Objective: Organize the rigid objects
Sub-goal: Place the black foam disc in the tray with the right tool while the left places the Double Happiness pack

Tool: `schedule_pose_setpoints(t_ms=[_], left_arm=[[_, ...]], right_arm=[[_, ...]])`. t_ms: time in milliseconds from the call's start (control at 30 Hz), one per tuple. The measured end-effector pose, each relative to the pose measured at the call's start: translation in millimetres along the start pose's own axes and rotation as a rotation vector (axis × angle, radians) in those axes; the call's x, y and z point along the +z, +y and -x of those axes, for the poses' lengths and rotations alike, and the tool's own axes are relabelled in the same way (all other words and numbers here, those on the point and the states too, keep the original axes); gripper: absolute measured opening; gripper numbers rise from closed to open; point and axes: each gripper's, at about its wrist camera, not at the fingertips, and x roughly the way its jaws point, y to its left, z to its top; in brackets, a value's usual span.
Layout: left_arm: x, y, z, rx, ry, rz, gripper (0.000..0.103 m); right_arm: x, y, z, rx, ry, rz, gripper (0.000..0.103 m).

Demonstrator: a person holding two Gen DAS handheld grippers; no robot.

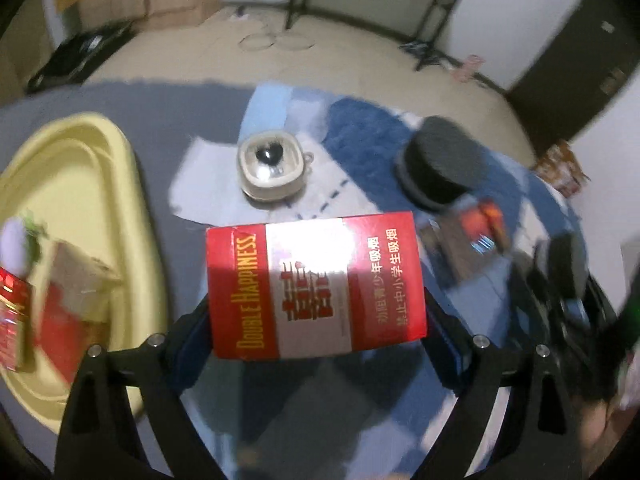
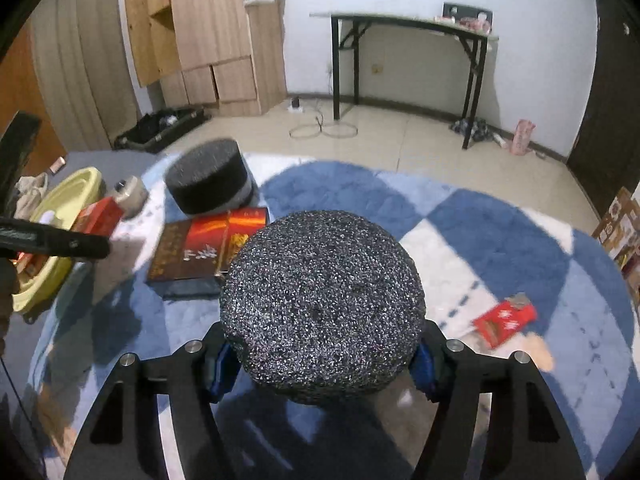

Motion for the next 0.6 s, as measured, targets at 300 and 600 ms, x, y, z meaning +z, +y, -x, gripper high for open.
schedule_pose_setpoints(t_ms=[300,600], left_arm=[[-34,143,100,0.122,-0.092,0.121,0.091],[-50,247,110,0.231,-0.073,0.139,0.091]], right_arm=[[33,108,48,0.18,-0.065,0.174,0.068],[26,302,16,0.44,0.093,0.4,0.068]])
